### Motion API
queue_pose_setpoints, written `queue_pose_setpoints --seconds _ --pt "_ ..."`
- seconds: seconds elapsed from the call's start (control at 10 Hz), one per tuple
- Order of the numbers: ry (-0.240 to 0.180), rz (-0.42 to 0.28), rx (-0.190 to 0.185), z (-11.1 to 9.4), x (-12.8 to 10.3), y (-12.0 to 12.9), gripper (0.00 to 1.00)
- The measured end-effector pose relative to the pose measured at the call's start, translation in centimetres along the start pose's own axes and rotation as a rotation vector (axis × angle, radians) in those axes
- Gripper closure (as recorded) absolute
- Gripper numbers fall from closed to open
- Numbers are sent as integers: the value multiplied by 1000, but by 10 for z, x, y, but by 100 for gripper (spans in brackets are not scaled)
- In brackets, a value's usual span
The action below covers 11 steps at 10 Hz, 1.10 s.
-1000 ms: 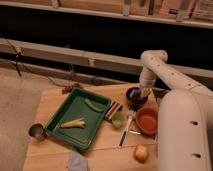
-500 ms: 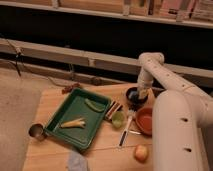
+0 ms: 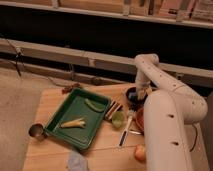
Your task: Wipe purple bowl with sponge
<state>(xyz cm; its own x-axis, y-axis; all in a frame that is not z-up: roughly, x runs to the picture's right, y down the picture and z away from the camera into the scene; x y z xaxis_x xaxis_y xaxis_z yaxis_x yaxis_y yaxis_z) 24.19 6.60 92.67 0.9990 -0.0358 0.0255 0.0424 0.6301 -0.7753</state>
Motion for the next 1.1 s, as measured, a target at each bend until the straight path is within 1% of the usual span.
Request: queue_pose_setpoints --seconds 0.2,0.4,0.5,0.6,0.7,0.8,0.9,1.1 --pt "49 20 5 -2 9 -6 100" --pt "84 16 13 -3 7 -17 100" --pt "98 3 16 -3 5 -22 100" --pt "102 -19 18 -3 -2 -26 100" --pt "97 -45 28 -3 -11 -28 100" --pt "95 -69 29 -3 -18 -28 100" --pt "83 -90 34 -3 -25 -28 100" --pt "45 -142 43 -5 -46 -23 100"
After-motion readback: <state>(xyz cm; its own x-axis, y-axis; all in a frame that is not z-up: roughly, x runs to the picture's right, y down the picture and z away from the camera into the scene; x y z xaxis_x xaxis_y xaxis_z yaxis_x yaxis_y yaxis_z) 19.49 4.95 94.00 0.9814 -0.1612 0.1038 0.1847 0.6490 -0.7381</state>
